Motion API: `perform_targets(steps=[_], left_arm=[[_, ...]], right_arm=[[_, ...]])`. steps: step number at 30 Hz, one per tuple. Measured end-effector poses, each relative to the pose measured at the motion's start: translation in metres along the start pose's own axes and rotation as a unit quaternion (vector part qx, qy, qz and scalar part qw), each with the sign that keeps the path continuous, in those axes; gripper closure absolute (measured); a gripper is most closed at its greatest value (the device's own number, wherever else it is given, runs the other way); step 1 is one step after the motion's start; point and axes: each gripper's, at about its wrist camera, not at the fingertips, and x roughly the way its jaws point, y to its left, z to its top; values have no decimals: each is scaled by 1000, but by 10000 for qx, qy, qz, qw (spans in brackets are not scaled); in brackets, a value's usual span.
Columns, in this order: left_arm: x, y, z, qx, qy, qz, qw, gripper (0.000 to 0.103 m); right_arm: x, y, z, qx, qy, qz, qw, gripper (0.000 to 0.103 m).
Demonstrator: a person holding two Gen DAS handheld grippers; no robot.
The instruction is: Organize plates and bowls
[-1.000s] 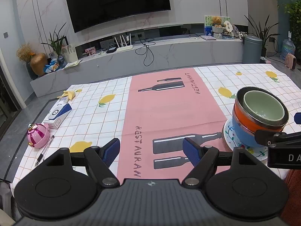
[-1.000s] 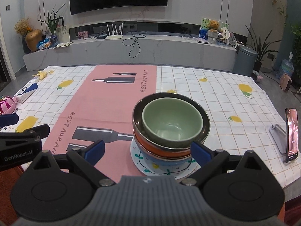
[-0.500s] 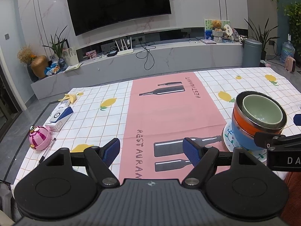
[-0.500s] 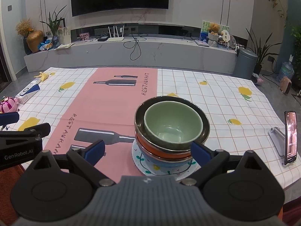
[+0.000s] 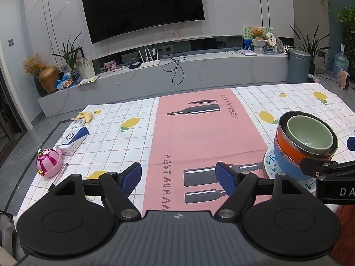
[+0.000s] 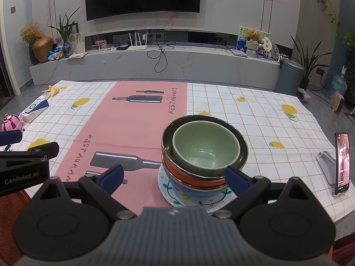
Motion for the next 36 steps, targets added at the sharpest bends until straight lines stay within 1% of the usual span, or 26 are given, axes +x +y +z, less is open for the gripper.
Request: perform_targets(steps=[36], left_arm=[[-2, 1, 0, -11, -21, 5, 10000, 14]], right_arm=[[-4, 4, -3, 8, 14, 15, 10000, 7]])
